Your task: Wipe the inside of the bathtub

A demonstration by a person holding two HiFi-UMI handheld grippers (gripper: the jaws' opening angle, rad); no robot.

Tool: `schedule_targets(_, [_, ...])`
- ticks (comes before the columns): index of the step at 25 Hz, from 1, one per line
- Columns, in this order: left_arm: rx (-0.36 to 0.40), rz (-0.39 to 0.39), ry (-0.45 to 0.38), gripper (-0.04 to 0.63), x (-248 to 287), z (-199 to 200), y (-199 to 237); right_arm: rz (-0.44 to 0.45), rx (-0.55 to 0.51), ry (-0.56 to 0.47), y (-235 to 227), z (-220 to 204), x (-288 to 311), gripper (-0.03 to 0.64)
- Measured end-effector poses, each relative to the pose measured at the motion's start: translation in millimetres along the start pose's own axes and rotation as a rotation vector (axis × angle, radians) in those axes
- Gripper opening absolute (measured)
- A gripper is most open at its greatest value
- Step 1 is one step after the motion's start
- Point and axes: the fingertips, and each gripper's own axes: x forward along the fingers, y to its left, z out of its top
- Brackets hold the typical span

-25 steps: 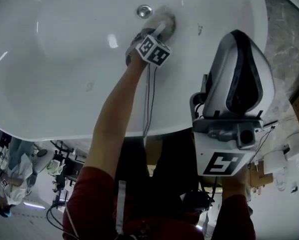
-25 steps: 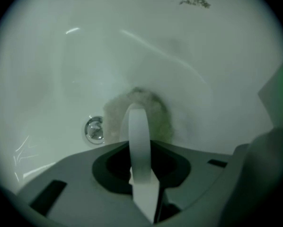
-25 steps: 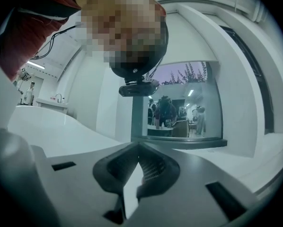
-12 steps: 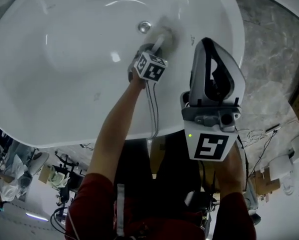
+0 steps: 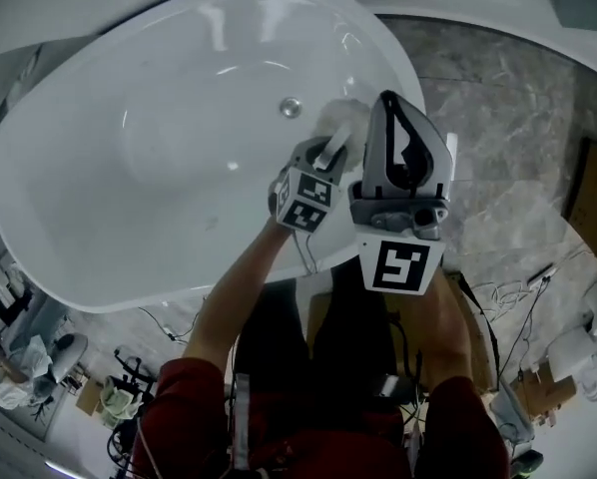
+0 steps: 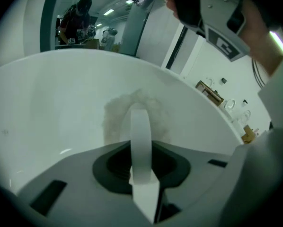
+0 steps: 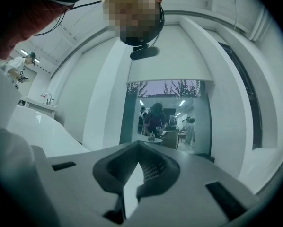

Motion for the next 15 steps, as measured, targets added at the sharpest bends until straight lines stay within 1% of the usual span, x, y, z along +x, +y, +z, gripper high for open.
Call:
schedule_targets(4, [0.005, -0.054, -0.045, 0.092, -19.6, 28.9, -33.4, -0.063, 0.001, -0.019, -21.0, 25.0, -4.9, 0.012])
schedule_targets(7, [0.012, -0.085, -0.067, 0.092, -26.5, 47.4, -51.0, -0.092, 0.001, -0.029, -34.1, 37.9, -9.5, 0.012])
schedule_targets(11, [0.024, -0.085, -0.076, 0.092, -27.9, 59.7, -55.7, -0.097, -0.002, -0.043, -43.1, 45.8, -14.5, 0.012])
schedule_targets(15, [0.014, -0.104, -0.052, 0.092, -18.0, 57.1, -56.3, -0.091, 0.006, -0.049, -45.5, 44.3, -12.8, 0.012])
